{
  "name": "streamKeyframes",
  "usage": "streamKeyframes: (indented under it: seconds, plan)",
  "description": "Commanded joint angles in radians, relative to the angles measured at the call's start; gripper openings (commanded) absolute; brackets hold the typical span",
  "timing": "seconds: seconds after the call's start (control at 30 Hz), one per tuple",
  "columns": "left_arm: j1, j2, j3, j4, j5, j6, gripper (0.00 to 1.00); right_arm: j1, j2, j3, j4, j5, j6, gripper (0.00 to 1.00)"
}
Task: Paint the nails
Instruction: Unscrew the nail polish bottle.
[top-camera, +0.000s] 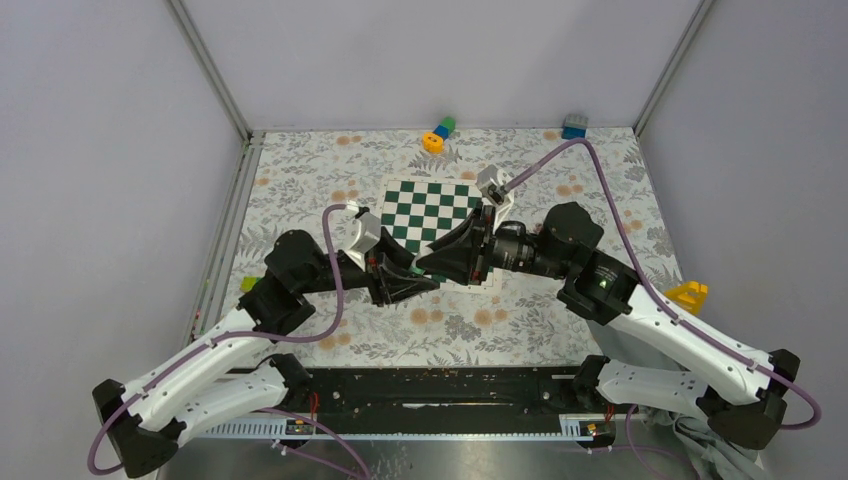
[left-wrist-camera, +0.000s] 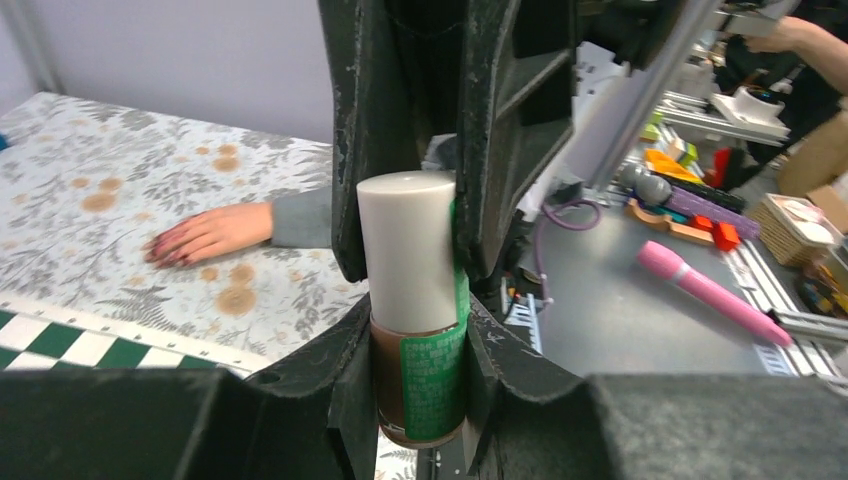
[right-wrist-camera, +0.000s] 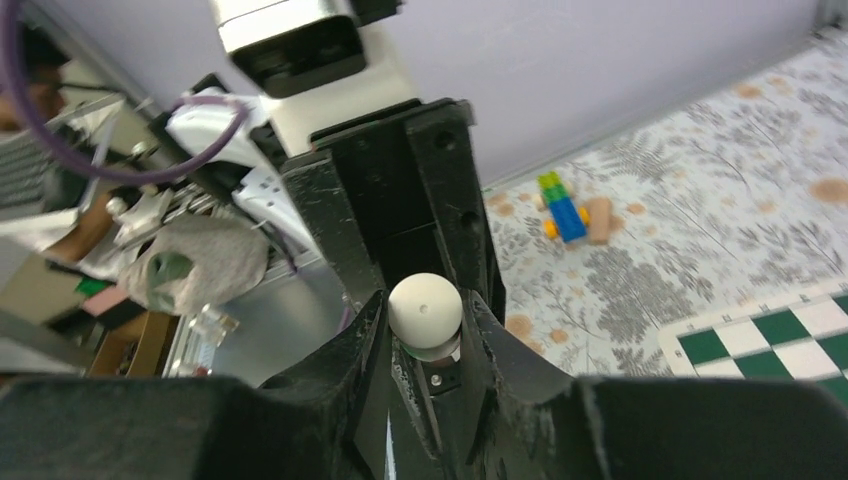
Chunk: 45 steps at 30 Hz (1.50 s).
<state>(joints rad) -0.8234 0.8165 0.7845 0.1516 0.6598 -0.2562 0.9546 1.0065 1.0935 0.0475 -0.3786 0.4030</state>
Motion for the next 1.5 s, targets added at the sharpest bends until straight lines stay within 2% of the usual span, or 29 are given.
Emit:
streamKeyframes:
  seconds: [0.0,0.2,0.23,0.27,0.3,0.4,0.47,0.6,0.77,0.9,1.17,1.47]
  plan:
    - [-0.003,-0.012,0.048,0.074,0.180,-0.011,0.00,0.002,-0.012,-0.018,0.162,-0.261,-0.017,0.00]
    - [-0.003,-0.003,0.049,0.088,0.208,-0.029,0.00,0.002,-0.008,-0.036,0.207,-0.285,-0.003,0.02]
    - [-0.003,-0.002,0.051,0.086,0.208,-0.028,0.00,0.003,-0.008,-0.039,0.206,-0.270,-0.001,0.17]
    - [-0.003,0.001,0.050,0.080,0.204,-0.024,0.00,0.003,-0.010,-0.042,0.204,-0.252,0.000,0.38]
    - [-0.004,0.001,0.052,0.072,0.193,-0.016,0.00,0.002,-0.014,-0.046,0.201,-0.231,-0.002,0.50]
    - [-0.004,-0.003,0.059,0.013,0.141,0.031,0.00,0.000,-0.033,-0.053,0.170,-0.153,-0.014,0.81]
    - [-0.005,-0.007,0.075,-0.048,0.063,0.083,0.00,-0.007,-0.055,-0.062,0.153,-0.126,-0.032,0.90]
    - [-0.019,-0.027,0.092,-0.170,-0.101,0.208,0.00,-0.038,-0.108,-0.084,0.116,-0.079,-0.039,0.94]
    - [-0.040,-0.046,0.098,-0.248,-0.295,0.302,0.00,-0.061,-0.143,-0.076,-0.021,0.098,-0.039,0.96]
    - [-0.066,-0.038,0.100,-0.280,-0.433,0.347,0.00,-0.069,-0.153,-0.115,0.004,0.138,0.009,0.94]
    - [-0.120,-0.002,0.106,-0.308,-0.567,0.359,0.00,-0.086,-0.059,-0.110,0.014,0.152,0.160,0.74]
    - [-0.145,0.021,0.108,-0.319,-0.628,0.375,0.00,-0.087,-0.005,-0.089,0.030,0.121,0.264,0.61]
